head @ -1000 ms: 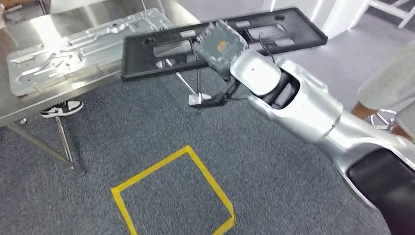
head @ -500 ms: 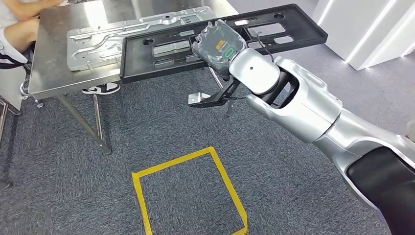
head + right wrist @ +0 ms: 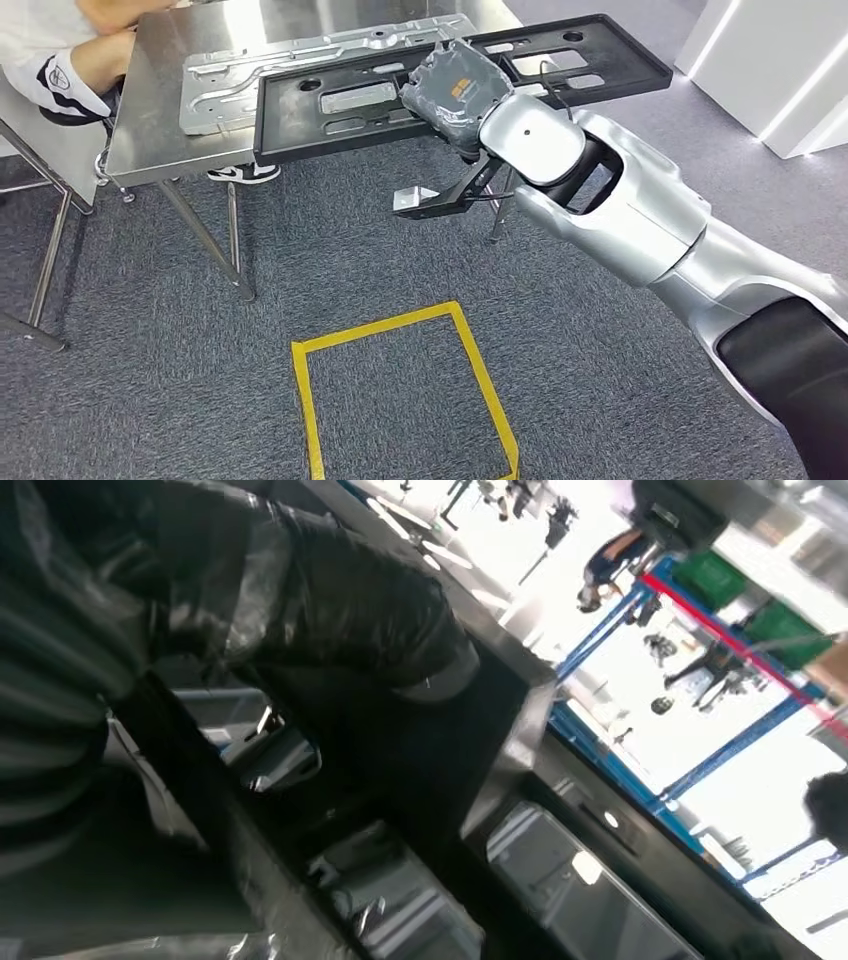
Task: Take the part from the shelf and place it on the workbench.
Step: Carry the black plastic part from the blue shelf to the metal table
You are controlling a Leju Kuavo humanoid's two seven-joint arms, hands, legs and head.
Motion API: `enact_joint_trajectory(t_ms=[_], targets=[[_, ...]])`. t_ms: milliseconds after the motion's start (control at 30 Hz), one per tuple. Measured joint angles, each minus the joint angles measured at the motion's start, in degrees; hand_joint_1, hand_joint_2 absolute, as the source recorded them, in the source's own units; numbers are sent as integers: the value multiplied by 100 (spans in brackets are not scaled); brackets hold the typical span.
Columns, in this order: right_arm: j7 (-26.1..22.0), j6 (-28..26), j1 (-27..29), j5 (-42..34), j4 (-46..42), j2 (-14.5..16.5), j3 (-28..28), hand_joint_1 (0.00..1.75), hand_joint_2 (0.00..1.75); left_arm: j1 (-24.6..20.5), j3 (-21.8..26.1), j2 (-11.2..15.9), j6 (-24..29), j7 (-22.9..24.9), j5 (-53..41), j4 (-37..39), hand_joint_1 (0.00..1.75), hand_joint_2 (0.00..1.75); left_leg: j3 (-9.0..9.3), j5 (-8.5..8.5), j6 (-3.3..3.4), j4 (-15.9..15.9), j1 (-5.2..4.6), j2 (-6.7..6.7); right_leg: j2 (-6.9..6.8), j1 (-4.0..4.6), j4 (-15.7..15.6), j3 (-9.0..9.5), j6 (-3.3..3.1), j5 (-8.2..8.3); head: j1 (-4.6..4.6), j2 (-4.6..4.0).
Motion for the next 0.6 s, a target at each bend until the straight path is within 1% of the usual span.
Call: enact_joint_trajectory(t_ms=[33,67,100,133,167,200,233,267,300,333,400,433,467,500,533,567,600], targets=[[3,-1,-2,1,2,-2,2,175,175,0,0,1,-2,-5,1,-1,0,175,-146,-188,-25,341,10,80,-14,4,-9,5,-10,5,-1,0],[5,-1,1,2,2,-4,6,175,175,-2,0,1,-3,-9,1,-1,0,175,-319,-368,-51,727,26,123,-26,4,-6,1,-15,7,-2,0],[5,-2,8,2,3,-4,11,175,175,-3,0,1,-4,-10,1,-1,0,175,-462,-482,-76,1040,42,148,-39,2,0,-3,-12,4,-2,-1],[3,-2,17,2,3,-4,18,175,175,-4,0,3,-4,-11,1,-1,0,175,-524,-499,-97,1182,56,161,-53,-1,10,-6,-4,-2,-2,-1],[3,-2,23,2,4,-4,22,175,175,-2,0,6,-4,-11,1,-1,0,175,-470,-407,-113,1098,67,169,-65,-8,25,-7,11,-13,-3,-1],[3,-2,25,2,4,-4,24,175,175,-1,0,10,-4,-11,1,-1,0,175,-305,-236,-125,798,77,181,-76,-18,47,-7,33,-30,-3,-1],[3,-2,24,2,4,-4,24,175,175,0,0,14,-5,-11,1,-1,0,175,-86,-75,-131,381,84,208,-87,-25,75,-7,62,-54,-3,-1],[3,-4,22,2,5,-5,23,175,175,-1,0,15,-6,-10,1,-1,0,175,110,40,-120,20,77,228,-95,-20,108,-13,97,-80,-3,0],[3,-7,20,2,7,-7,23,175,175,-4,0,16,-4,0,1,-1,0,175,240,98,-94,-227,68,239,-104,-12,129,-20,130,-98,1,0],[3,-10,20,1,8,-7,23,175,175,-7,0,16,2,16,1,-1,0,175,294,100,-63,-339,56,240,-110,3,139,-25,159,-107,5,-1],[3,-17,19,0,11,-6,23,175,175,-12,0,15,25,62,-1,-1,0,175,298,105,15,-350,45,207,-123,14,126,-21,213,-108,13,-1],[3,-19,17,0,11,-5,24,175,175,-13,0,14,35,78,-5,-1,0,175,308,114,51,-367,50,199,-118,7,149,-22,239,-135,13,-1],[4,-19,13,0,11,-7,23,175,175,-13,0,13,45,90,-12,-1,0,175,319,124,88,-386,57,195,-104,-4,241,-57,263,-209,14,-1],[5,-20,8,0,11,-9,23,175,175,-14,0,11,52,101,-24,-1,0,175,330,134,124,-405,64,194,-84,-10,457,-151,283,-347,15,0],[4,-22,6,-1,12,-13,24,175,175,-13,0,10,62,111,-35,-1,0,175,333,135,148,-411,63,191,-60,-15,792,-306,297,-527,16,0],[4,-24,7,-1,14,-16,26,175,175,-13,0,10,72,121,-45,-1,0,175,331,132,165,-411,57,185,-45,-15,1186,-499,306,-709,16,0],[3,-26,14,-2,17,-19,29,175,175,-14,0,11,80,126,-56,-1,0,175,331,129,174,-410,49,175,-36,-14,1541,-679,311,-834,16,0]])
